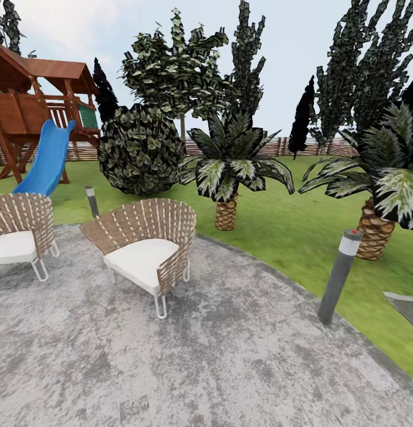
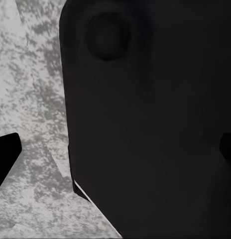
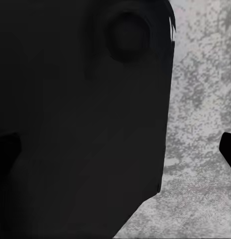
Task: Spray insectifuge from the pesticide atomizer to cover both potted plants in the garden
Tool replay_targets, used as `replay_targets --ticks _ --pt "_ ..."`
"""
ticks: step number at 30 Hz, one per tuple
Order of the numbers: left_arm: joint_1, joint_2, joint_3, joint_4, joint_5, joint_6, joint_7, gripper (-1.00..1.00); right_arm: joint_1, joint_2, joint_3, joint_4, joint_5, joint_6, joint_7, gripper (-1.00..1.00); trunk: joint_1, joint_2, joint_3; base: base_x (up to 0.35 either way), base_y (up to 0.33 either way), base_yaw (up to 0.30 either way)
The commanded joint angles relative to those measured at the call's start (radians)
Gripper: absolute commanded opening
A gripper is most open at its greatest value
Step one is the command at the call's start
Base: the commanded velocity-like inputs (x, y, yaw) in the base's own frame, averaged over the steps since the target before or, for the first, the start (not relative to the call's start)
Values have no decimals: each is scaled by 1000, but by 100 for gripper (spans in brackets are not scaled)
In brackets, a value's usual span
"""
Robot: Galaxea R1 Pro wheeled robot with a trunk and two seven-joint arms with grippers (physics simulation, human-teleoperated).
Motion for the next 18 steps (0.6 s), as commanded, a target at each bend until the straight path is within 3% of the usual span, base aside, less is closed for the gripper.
replay_targets --ticks 1,18 --pt "-2 -6 1 -6 2 4 -5 100 4 6 0 -6 3 0 5 100 0 0 0 0 0 0" --pt "-2 -5 -3 -11 2 1 -6 100 -9 28 -2 -61 0 -32 -3 100 0 0 0 0 0 0"
